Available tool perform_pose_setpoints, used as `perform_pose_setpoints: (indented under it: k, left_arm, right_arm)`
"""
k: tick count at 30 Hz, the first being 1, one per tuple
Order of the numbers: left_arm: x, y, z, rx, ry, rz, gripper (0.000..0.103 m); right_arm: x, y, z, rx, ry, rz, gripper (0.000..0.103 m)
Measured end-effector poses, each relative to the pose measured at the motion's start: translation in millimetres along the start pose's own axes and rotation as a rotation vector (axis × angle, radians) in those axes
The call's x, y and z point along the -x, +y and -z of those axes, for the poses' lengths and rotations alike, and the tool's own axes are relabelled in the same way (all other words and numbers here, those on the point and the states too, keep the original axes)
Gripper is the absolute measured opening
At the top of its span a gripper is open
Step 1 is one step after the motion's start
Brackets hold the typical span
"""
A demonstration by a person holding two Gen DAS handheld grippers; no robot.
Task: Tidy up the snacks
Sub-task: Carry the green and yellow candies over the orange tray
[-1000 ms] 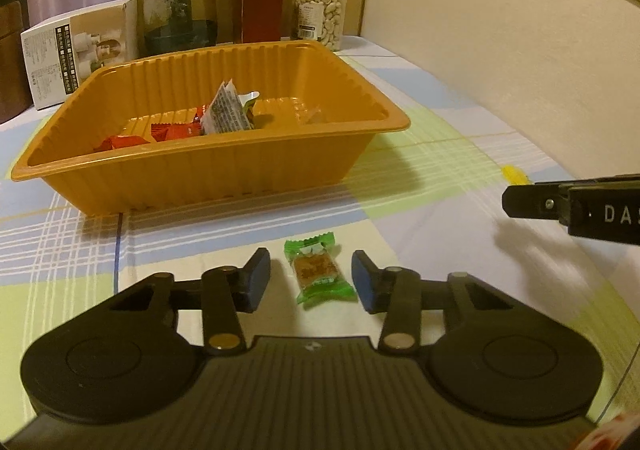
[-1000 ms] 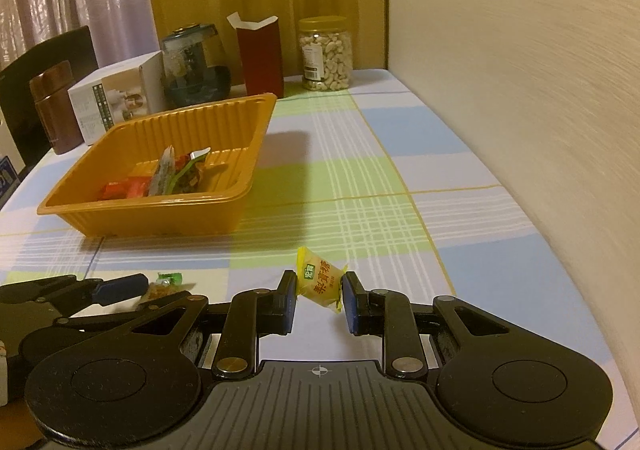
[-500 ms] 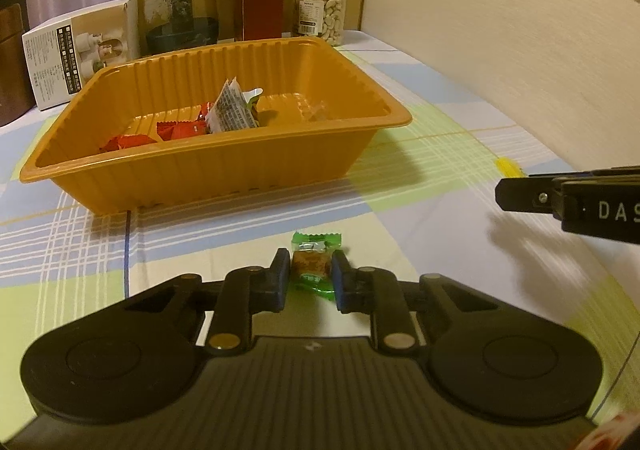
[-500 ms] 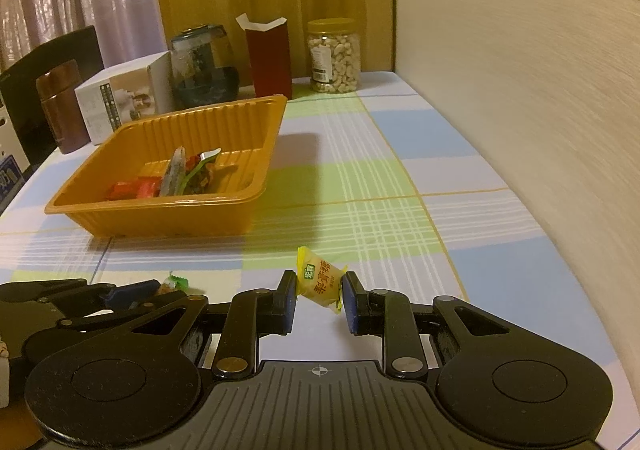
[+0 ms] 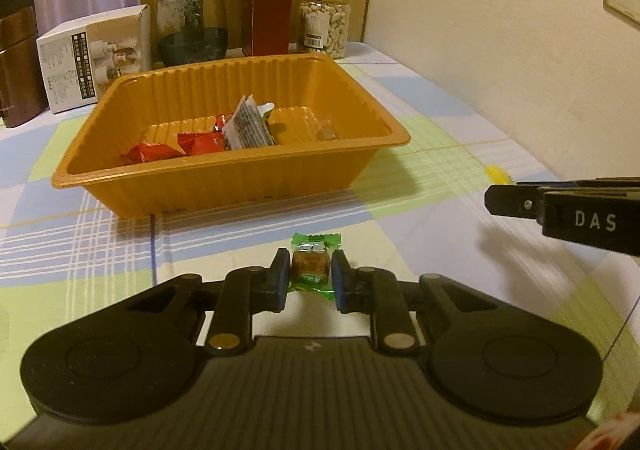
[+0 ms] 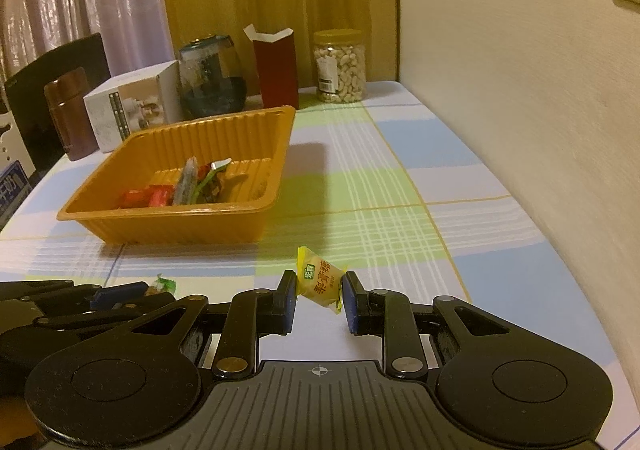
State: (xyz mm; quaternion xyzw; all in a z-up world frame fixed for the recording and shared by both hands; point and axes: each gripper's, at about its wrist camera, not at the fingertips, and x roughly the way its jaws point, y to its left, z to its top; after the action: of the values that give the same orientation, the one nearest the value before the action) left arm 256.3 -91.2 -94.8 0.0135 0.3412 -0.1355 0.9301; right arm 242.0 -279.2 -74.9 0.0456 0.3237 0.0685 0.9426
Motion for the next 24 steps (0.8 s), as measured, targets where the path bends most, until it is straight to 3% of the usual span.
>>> perform_pose_setpoints:
  k: [24]
  left_arm:
    - [75.1, 59.0, -1.1, 0.065, -0.030, -0.075, 0.019]
  right_arm:
    - [28.5, 70.0, -14.5, 0.084, -0.066, -0.098, 0.025]
